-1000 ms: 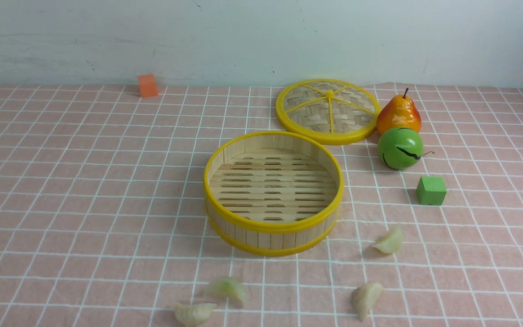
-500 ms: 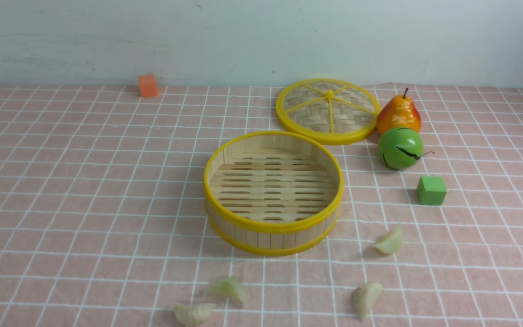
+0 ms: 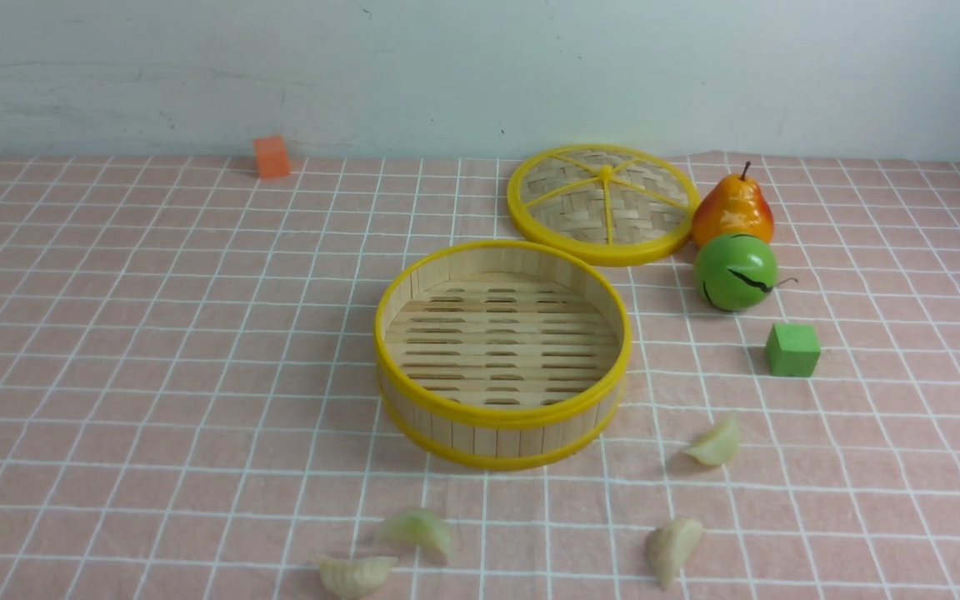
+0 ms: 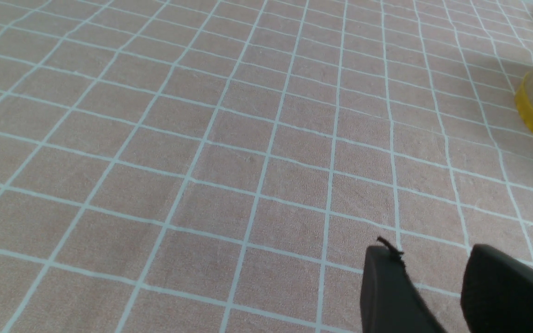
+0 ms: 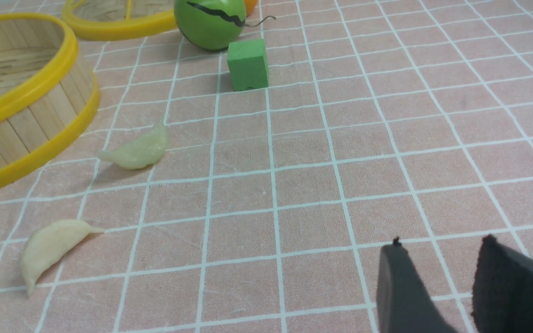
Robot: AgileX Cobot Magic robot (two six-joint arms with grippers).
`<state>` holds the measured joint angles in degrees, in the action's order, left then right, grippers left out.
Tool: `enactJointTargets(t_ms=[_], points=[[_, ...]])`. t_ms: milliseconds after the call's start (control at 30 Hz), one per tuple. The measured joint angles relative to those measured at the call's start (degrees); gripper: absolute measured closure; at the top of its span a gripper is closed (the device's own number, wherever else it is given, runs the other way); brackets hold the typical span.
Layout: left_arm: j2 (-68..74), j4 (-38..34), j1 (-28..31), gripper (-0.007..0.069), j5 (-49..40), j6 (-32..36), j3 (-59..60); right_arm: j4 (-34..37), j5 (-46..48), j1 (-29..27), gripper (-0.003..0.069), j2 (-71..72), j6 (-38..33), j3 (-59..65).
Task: Put the dumplings into the steamer on the table with the pink tablecloth.
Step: 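Reach for and grasp a dumpling on the table with the left gripper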
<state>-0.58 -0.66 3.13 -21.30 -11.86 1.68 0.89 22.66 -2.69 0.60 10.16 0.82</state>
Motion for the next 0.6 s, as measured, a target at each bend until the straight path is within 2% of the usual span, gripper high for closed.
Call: enactJointTargets(t_ms=[367,433,500,533,567,600], points=[[0.0,-1.2,0.0,0.0387,0.6,-0.6,0.0,0.0,0.0,0.0,0.0420,0.0,0.0,0.0],[0.0,-8.8,0.0,0.0387,1.5,-4.6,0.0,0.8,0.0,0.0,0.0420,0.0,0.1,0.0],[0.0,-18.8,0.0,0.0387,2.3,-11.6,0.0,4.0,0.0,0.0,0.0420,0.0,1.3,0.0],[0.0,-26.8,0.0,0.0387,2.9,-16.9,0.0,7.7,0.0,0.0,0.0420,0.0,3.6,0.0],[0.0,-28.2,0.0,0.0387,2.9,-17.8,0.0,8.5,0.0,0.0,0.0420,0.0,3.6,0.0],[0.0,-36.0,0.0,0.0387,3.3,-22.7,0.0,14.7,0.3,0.0,0.0420,0.0,7.6,0.0]])
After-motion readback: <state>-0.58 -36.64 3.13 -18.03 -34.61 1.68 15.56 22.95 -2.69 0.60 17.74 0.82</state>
